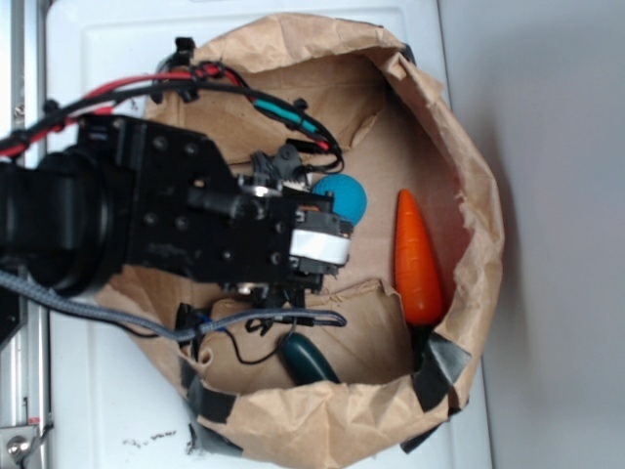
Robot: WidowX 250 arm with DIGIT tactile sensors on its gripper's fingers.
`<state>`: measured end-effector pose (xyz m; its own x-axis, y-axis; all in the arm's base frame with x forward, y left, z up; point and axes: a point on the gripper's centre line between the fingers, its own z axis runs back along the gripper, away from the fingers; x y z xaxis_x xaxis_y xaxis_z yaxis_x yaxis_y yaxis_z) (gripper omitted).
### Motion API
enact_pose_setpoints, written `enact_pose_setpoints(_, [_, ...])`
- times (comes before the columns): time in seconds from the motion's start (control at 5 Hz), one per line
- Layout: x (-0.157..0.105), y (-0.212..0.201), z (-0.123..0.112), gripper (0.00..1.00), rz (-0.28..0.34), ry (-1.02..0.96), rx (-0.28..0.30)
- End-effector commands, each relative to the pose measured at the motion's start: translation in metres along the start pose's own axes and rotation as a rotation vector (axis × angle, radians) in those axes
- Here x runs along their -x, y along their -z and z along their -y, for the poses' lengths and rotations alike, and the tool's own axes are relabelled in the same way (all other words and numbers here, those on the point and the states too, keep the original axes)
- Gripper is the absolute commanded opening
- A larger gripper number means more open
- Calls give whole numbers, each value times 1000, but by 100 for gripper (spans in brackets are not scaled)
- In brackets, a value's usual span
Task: Grab the white paper.
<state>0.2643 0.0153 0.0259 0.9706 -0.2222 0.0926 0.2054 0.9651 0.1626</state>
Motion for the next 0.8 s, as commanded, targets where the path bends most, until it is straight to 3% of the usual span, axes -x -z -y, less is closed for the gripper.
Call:
enact_pose_setpoints(0.0, [-23,-52,-15,0,111,-88,65])
enact_pose_setpoints(0.2, [-24,-100,-24,0,113,-171,161])
enact_pose_setpoints(0.6, [-18,-170,-31,0,136,-246,246])
